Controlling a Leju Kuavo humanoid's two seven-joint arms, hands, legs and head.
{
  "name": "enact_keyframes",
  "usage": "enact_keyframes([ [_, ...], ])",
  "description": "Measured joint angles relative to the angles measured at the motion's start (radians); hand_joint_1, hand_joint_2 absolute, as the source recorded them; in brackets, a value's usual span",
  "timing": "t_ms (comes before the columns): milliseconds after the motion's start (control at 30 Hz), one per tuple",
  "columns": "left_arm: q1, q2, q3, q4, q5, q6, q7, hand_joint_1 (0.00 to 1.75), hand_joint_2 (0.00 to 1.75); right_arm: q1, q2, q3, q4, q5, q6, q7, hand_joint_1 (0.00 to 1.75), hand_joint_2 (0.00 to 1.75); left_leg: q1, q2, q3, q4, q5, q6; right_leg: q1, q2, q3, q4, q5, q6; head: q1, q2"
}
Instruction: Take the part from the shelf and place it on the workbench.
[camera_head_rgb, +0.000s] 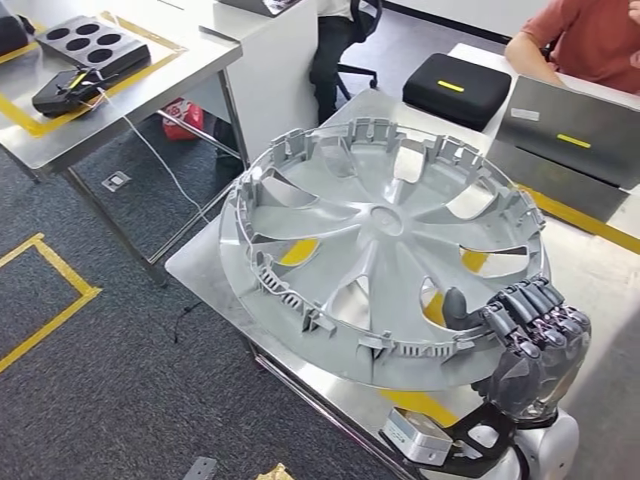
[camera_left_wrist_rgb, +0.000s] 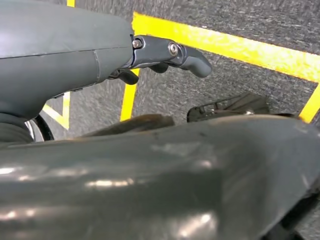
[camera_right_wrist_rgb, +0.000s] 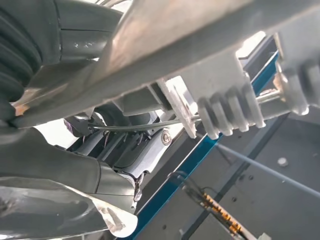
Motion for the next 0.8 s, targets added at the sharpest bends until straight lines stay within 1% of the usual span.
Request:
enact_keyframes([
  [33, 0.0, 0.0, -0.001, 0.0, 0.0, 0.0, 0.0, 0.0, 0.0, 0.0, 0.0, 0.0, 0.001, 0.0, 0.0, 0.0, 1.75, 1.75, 0.0, -0.002, 0.004, -0.018, 0.024, 0.004, 0.001, 0.015, 0.001, 0.001, 0.0, 0.0, 0.0, 0.0],
  [67, 0.0, 0.0, -0.002, 0.0, 0.0, 0.0, 0.0, 0.0, 0.0, 0.0, 0.0, 0.0, 0.001, 0.0, 0.0, 0.0, 1.75, 1.75, 0.0, -0.009, 0.025, -0.07, 0.062, 0.009, 0.002, 0.03, 0.002, 0.002, 0.0, 0.0, 0.0, 0.0],
  [100, -0.001, 0.001, -0.002, 0.0, 0.0, 0.001, 0.0, 0.0, 0.0, 0.0, 0.0, 0.0, 0.001, 0.0, 0.0, 0.0, 1.75, 1.75, 0.0, -0.029, 0.054, -0.141, 0.103, 0.014, 0.001, 0.043, 0.003, 0.002, 0.0, 0.001, 0.0, 0.0],
  [133, -0.002, 0.002, -0.003, 0.0, 0.0, 0.001, 0.0, 0.0, 0.0, -0.001, 0.0, 0.001, 0.001, 0.0, 0.0, 0.0, 1.75, 1.75, 0.002, -0.059, 0.08, -0.205, 0.131, 0.019, 0.002, 0.056, 0.002, 0.004, -0.001, 0.003, 0.001, 0.0],
  [167, -0.003, 0.002, -0.003, 0.0, 0.0, 0.002, 0.0, 0.0, 0.0, -0.002, 0.0, 0.002, 0.002, 0.0, 0.0, 0.0, 1.75, 1.75, 0.003, -0.085, 0.1, -0.252, 0.146, 0.022, 0.0, 0.068, -0.001, 0.006, 0.0, 0.006, 0.0, 0.0],
  [200, -0.004, 0.002, -0.003, 0.0, 0.0, 0.002, 0.0, 0.0, 0.0, -0.002, 0.0, 0.004, 0.002, 0.0, 0.0, 0.0, 1.75, 1.75, 0.003, -0.105, 0.109, -0.276, 0.149, 0.024, -0.004, 0.079, -0.006, 0.007, 0.001, 0.012, 0.0, 0.0],
  [233, -0.004, 0.002, -0.004, 0.0, 0.0, 0.002, 0.001, 0.0, 0.0, -0.003, 0.0, 0.005, 0.002, 0.001, 0.0, 0.0, 1.75, 1.75, 0.002, -0.109, 0.111, -0.282, 0.146, 0.024, -0.007, 0.09, -0.011, 0.007, 0.003, 0.019, 0.0, 0.0],
  [267, -0.005, 0.001, -0.004, 0.0, 0.0, 0.002, 0.001, 0.0, 0.0, -0.002, 0.0, 0.006, 0.002, 0.001, 0.0, 0.0, 1.75, 1.75, 0.001, -0.099, 0.113, -0.286, 0.147, 0.026, -0.01, 0.102, -0.016, 0.004, 0.006, 0.026, 0.0, 0.0],
  [300, -0.007, 0.001, -0.004, 0.0, 0.0, 0.002, 0.002, 0.0, 0.0, -0.001, 0.0, 0.006, 0.002, 0.002, 0.0, 0.0, 1.75, 1.75, 0.003, -0.087, 0.114, -0.292, 0.149, 0.03, -0.01, 0.103, -0.02, 0.003, 0.006, 0.032, 0.0, 0.0],
  [333, -0.008, 0.0, -0.004, 0.0, 0.0, 0.003, 0.002, 0.0, 0.0, -0.002, 0.0, 0.006, 0.002, 0.002, 0.0, 0.0, 1.75, 1.75, 0.005, -0.074, 0.117, -0.297, 0.151, 0.034, -0.008, 0.082, -0.029, 0.013, -0.002, 0.037, 0.002, 0.0],
  [367, -0.01, -0.001, -0.004, 0.0, 0.0, 0.003, 0.002, 0.0, 0.0, -0.003, 0.0, 0.007, 0.002, 0.002, 0.0, 0.0, 1.75, 1.75, 0.007, -0.06, 0.119, -0.303, 0.154, 0.039, -0.006, 0.052, -0.045, 0.04, -0.018, 0.041, 0.006, 0.0],
  [400, -0.01, -0.002, -0.004, 0.0, 0.0, 0.003, 0.002, 0.0, 0.0, -0.004, 0.0, 0.007, 0.002, 0.002, 0.0, -0.001, 1.75, 1.75, 0.007, -0.045, 0.121, -0.305, 0.154, 0.042, -0.005, 0.015, -0.072, 0.092, -0.045, 0.045, 0.009, 0.0],
  [433, -0.009, -0.002, -0.004, 0.0, 0.0, 0.003, 0.002, 0.0, 0.0, -0.006, 0.0, 0.008, 0.002, 0.002, 0.0, -0.001, 1.75, 1.75, 0.006, -0.029, 0.121, -0.305, 0.153, 0.044, -0.005, -0.015, -0.106, 0.161, -0.078, 0.049, 0.012, 0.0],
  [467, -0.006, -0.003, -0.004, 0.0, 0.0, 0.003, 0.002, 0.0, 0.0, -0.005, 0.0, 0.008, 0.002, 0.001, 0.0, -0.002, 1.75, 1.75, 0.005, -0.013, 0.121, -0.305, 0.152, 0.045, -0.007, -0.026, -0.141, 0.231, -0.105, 0.053, 0.012, 0.0],
  [500, -0.004, -0.002, -0.004, 0.0, 0.0, 0.003, 0.002, 0.0, 0.0, -0.005, 0.0, 0.008, 0.003, 0.0, 0.0, -0.001, 1.75, 1.75, 0.005, 0.003, 0.121, -0.305, 0.151, 0.046, -0.009, -0.031, -0.167, 0.282, -0.119, 0.056, 0.012, 0.0],
  [533, -0.003, -0.002, -0.004, 0.0, 0.0, 0.003, 0.002, 0.0, 0.0, -0.004, 0.0, 0.007, 0.003, 0.0, 0.0, -0.001, 1.75, 1.75, 0.005, 0.017, 0.122, -0.305, 0.15, 0.045, -0.01, -0.033, -0.173, 0.294, -0.114, 0.059, 0.012, 0.0],
  [567, -0.003, -0.002, -0.004, 0.0, 0.0, 0.003, 0.002, 0.0, 0.0, -0.004, 0.0, 0.007, 0.004, 0.0, 0.0, -0.001, 1.75, 1.75, 0.005, 0.03, 0.123, -0.305, 0.148, 0.044, -0.011, -0.037, -0.158, 0.266, -0.09, 0.059, 0.012, 0.0],
  [600, -0.004, -0.002, -0.004, 0.0, 0.0, 0.003, 0.002, 0.0, 0.0, -0.004, 0.0, 0.006, 0.004, 0.0, 0.0, 0.0, 1.75, 1.75, 0.005, 0.04, 0.126, -0.304, 0.146, 0.042, -0.011, -0.046, -0.122, 0.201, -0.055, 0.059, 0.012, 0.0],
  [633, -0.005, -0.003, -0.004, 0.0, 0.0, 0.003, 0.002, 0.0, 0.0, -0.004, 0.0, 0.006, 0.004, -0.001, 0.0, 0.0, 1.75, 1.75, 0.004, 0.049, 0.129, -0.304, 0.143, 0.038, -0.009, -0.067, -0.079, 0.123, -0.027, 0.057, 0.013, 0.0],
  [667, -0.006, -0.003, -0.004, 0.0, 0.0, 0.003, 0.002, 0.0, 0.0, -0.005, 0.0, 0.007, 0.004, -0.001, 0.0, 0.0, 1.75, 1.75, 0.001, 0.057, 0.132, -0.303, 0.14, 0.033, -0.006, -0.086, -0.041, 0.057, -0.008, 0.052, 0.013, 0.0],
  [700, -0.006, -0.004, -0.004, 0.0, 0.0, 0.004, 0.001, 0.0, 0.0, -0.005, 0.0, 0.007, 0.004, -0.001, 0.0, -0.001, 1.75, 1.75, -0.002, 0.064, 0.134, -0.302, 0.138, 0.028, -0.003, -0.1, -0.015, 0.013, 0.0, 0.046, 0.012, 0.0],
  [733, -0.006, -0.004, -0.005, 0.0, 0.0, 0.004, 0.001, 0.0, 0.0, -0.005, 0.0, 0.008, 0.004, -0.001, 0.0, -0.001, 1.75, 1.75, -0.004, 0.072, 0.136, -0.302, 0.136, 0.024, 0.001, -0.106, -0.005, -0.003, -0.001, 0.04, 0.012, 0.0],
  [767, -0.006, -0.004, -0.005, 0.0, 0.0, 0.004, 0.001, 0.0, 0.0, -0.005, 0.0, 0.008, 0.004, -0.002, 0.0, -0.002, 1.75, 1.75, -0.005, 0.081, 0.138, -0.302, 0.135, 0.019, 0.004, -0.098, -0.004, -0.005, -0.001, 0.033, 0.012, 0.0],
  [800, -0.007, -0.004, -0.005, 0.0, 0.0, 0.004, 0.001, 0.0, 0.0, -0.004, 0.0, 0.008, 0.004, -0.002, 0.0, -0.002, 1.75, 1.75, -0.004, 0.087, 0.14, -0.302, 0.133, 0.013, 0.003, -0.087, -0.005, -0.005, 0.001, 0.027, 0.012, 0.0],
])
